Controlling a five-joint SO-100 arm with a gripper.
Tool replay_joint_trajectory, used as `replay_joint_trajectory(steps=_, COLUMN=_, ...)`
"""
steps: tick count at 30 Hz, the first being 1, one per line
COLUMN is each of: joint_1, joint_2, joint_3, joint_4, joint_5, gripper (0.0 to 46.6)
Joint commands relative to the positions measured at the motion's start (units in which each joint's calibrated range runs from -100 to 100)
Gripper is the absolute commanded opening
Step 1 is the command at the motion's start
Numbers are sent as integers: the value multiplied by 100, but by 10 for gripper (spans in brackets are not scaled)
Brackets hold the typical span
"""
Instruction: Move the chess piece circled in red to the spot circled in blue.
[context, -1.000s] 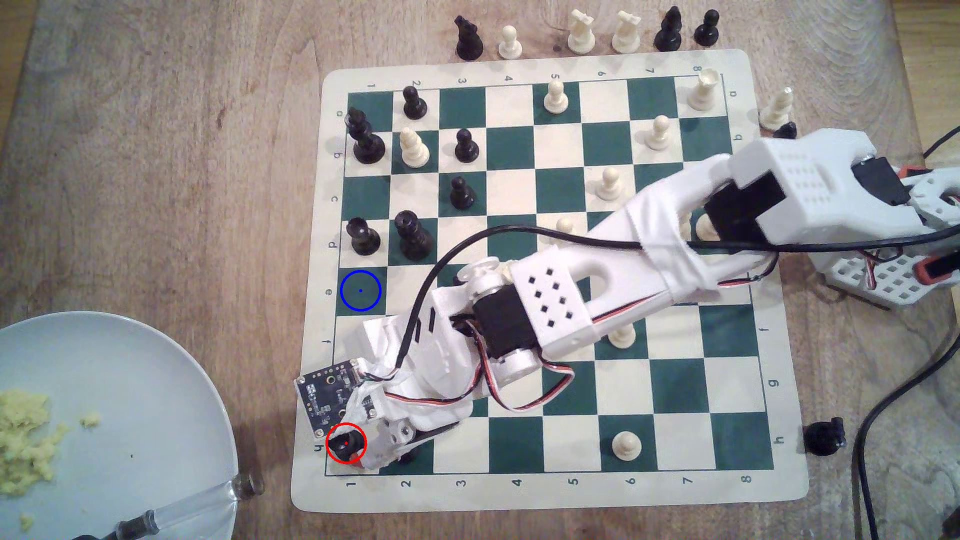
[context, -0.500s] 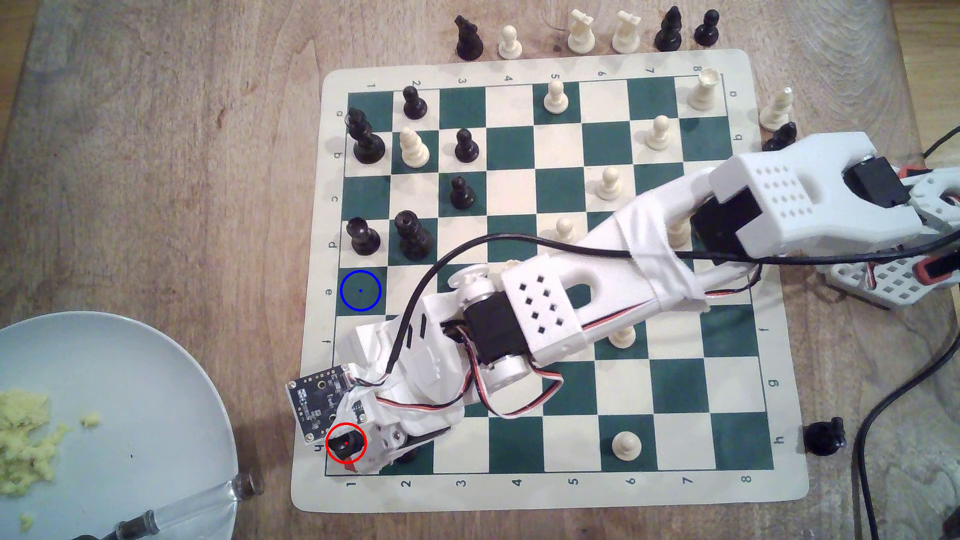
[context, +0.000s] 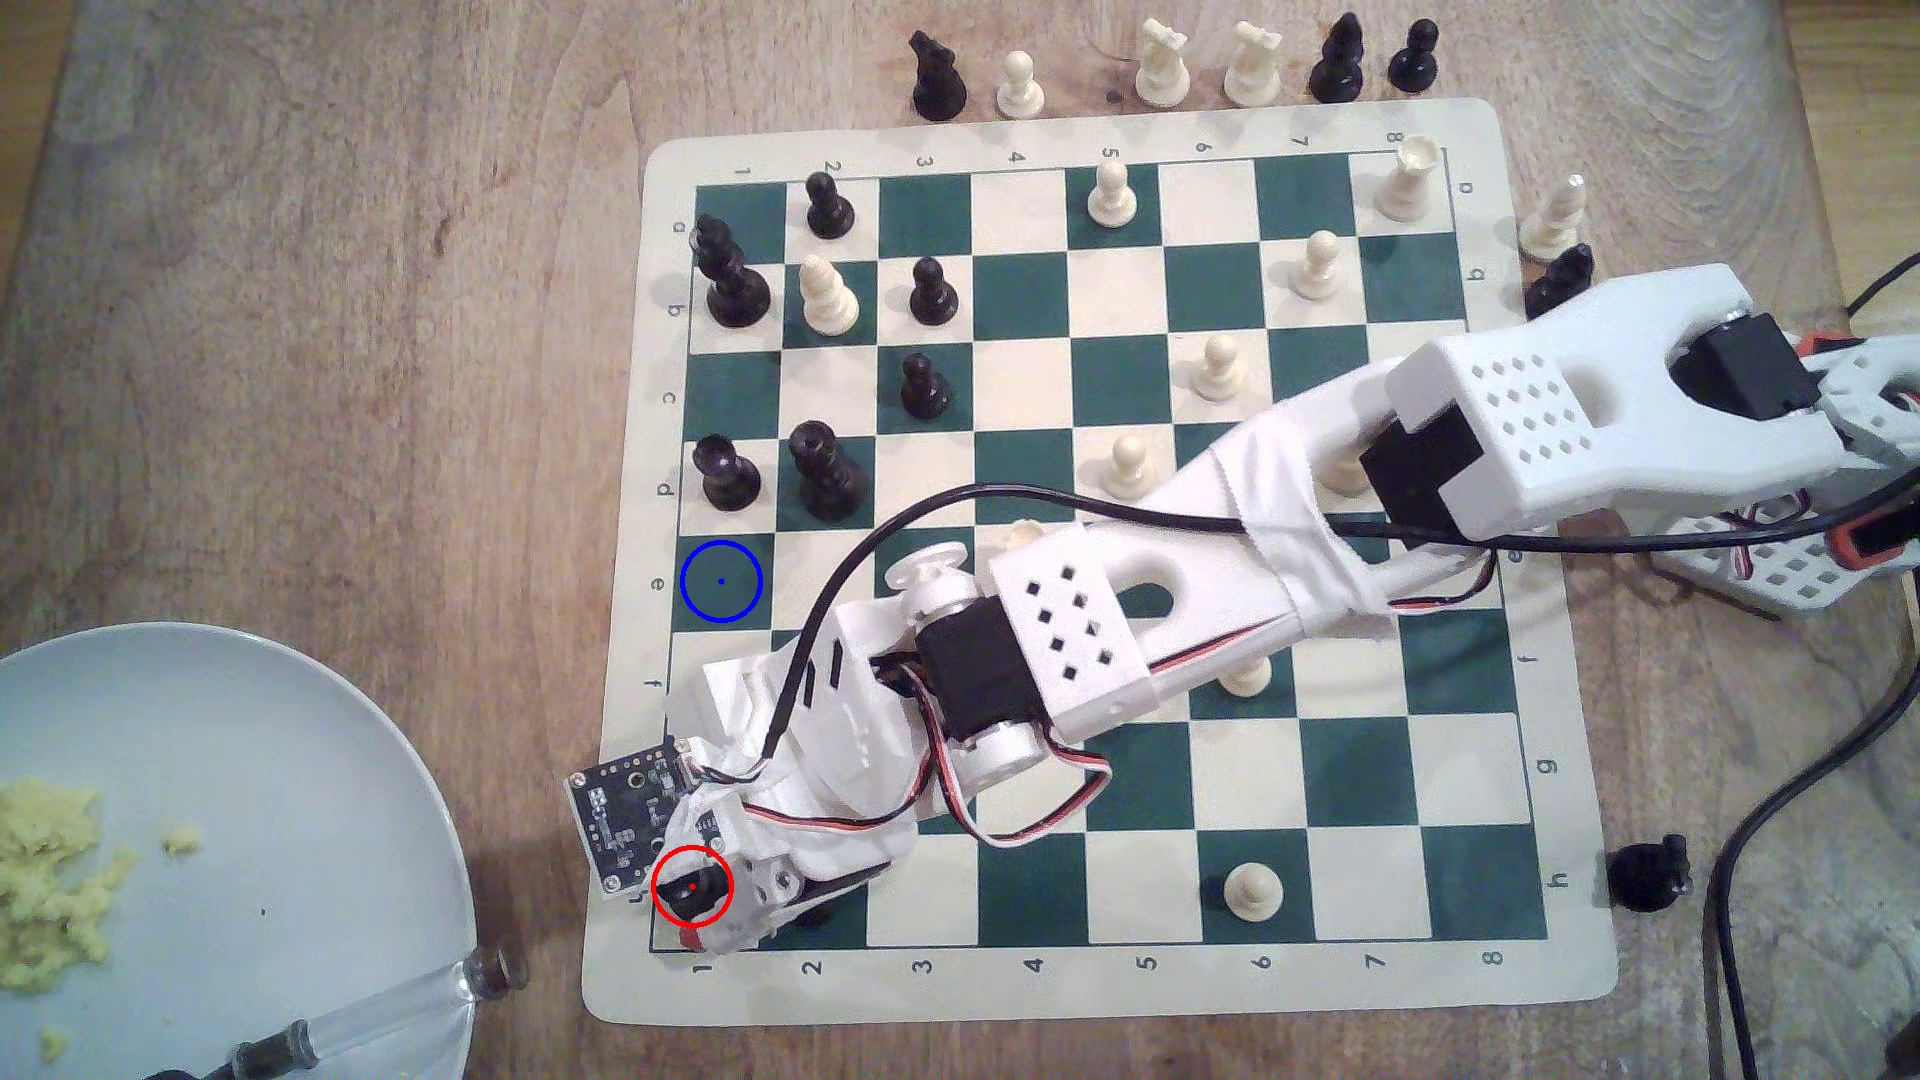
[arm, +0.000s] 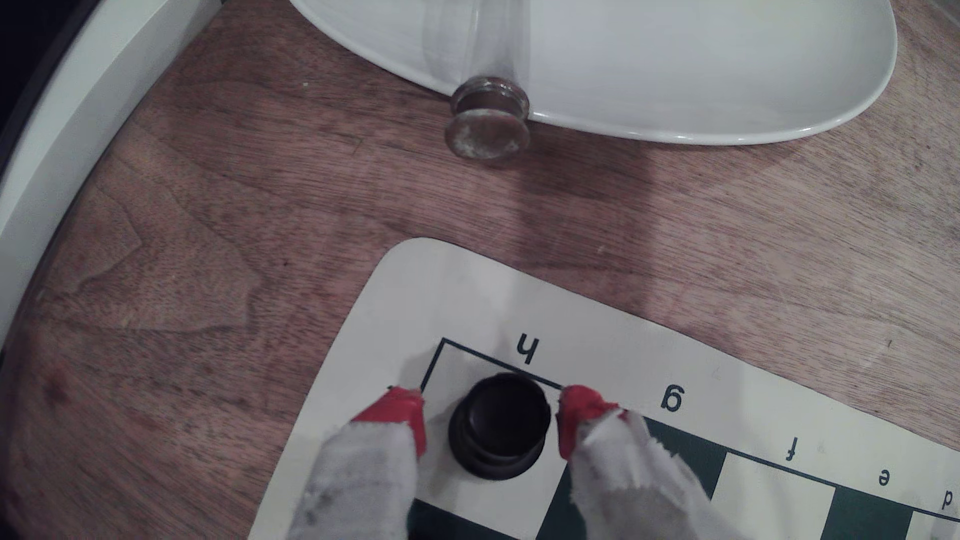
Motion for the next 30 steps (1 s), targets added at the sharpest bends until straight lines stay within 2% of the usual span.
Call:
replay_joint_trajectory(steps=1, joint_1=31, joint_2=-259, joint_3=-637, joint_4=12, joint_5=-34, gripper=130)
replay_joint_trajectory(steps=28, joint_1=-8, joint_2=140, joint_3=-1344, joint_4=250, joint_5=-39, gripper=98)
replay_joint_trajectory(steps=30, joint_1=-8, joint_2=268, joint_3=-1589, joint_4=364, joint_5=-39, gripper=75)
